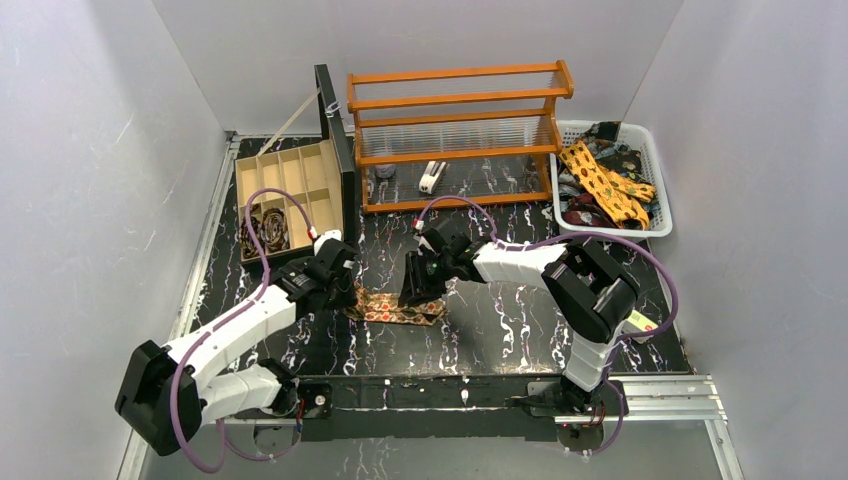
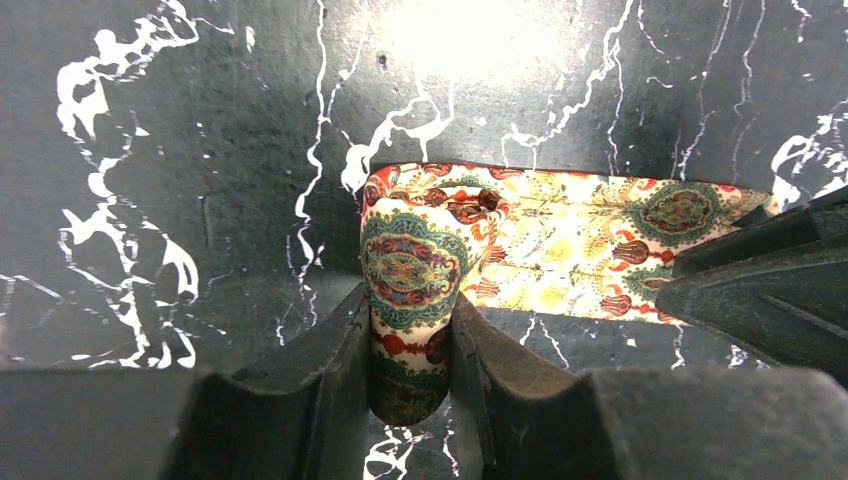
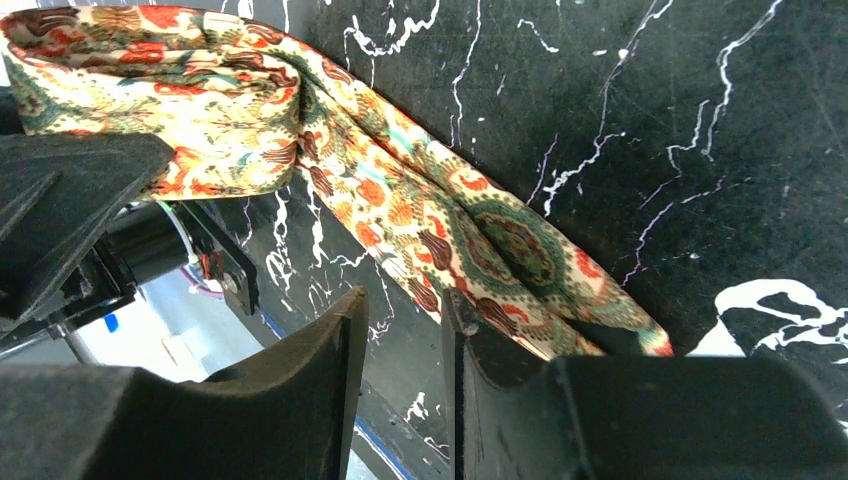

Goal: Roll the ties
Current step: Roll the tie at the center of the board.

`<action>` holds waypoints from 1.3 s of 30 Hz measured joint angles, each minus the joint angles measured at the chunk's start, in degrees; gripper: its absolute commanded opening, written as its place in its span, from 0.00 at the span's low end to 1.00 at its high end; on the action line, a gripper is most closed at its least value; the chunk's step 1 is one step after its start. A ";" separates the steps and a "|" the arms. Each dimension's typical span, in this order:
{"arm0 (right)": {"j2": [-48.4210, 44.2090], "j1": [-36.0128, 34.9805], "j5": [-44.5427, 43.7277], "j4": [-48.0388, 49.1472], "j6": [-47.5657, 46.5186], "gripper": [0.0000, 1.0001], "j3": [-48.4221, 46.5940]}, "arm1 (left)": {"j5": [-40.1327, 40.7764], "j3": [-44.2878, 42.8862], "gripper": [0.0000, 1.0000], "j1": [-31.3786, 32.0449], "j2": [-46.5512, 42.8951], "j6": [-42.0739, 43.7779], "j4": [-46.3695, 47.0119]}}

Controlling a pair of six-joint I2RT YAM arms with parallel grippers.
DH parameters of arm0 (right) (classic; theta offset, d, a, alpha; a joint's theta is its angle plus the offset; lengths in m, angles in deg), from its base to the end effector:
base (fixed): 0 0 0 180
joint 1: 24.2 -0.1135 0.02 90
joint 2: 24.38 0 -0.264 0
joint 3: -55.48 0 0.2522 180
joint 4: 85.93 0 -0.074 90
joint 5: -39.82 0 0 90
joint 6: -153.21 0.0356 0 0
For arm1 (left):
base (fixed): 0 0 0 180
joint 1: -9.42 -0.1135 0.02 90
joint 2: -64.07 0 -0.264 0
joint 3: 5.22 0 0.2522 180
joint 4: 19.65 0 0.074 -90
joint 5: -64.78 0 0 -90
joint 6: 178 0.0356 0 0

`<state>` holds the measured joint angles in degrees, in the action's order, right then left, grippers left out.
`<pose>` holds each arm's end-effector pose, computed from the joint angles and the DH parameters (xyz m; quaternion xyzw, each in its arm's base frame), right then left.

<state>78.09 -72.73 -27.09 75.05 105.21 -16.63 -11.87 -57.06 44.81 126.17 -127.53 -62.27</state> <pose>0.2307 0.2821 0.1628 -0.1217 0.9134 0.3737 0.1060 0.1761 -0.1150 0.2153 -0.0710 0.9396 -0.1048 0.3180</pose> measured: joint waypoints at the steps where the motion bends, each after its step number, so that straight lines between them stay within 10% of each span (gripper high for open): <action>1: 0.00 0.00 -0.24 0.00 0.13 0.41 0.02 | 1.36 -0.72 0.27 0.74 0.39 0.13 -0.74; 23: -10.25 7.89 -10.93 -2.25 2.84 0.44 6.84 | 32.48 -10.95 0.28 21.42 20.15 -10.03 -14.23; 39: -10.64 9.90 -10.60 -2.49 2.80 0.48 8.44 | 29.75 -18.12 0.63 27.36 30.99 -12.79 -12.33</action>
<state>67.45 -62.83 -37.69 72.56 108.00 -8.19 17.87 -75.18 72.18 157.17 -140.32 -74.60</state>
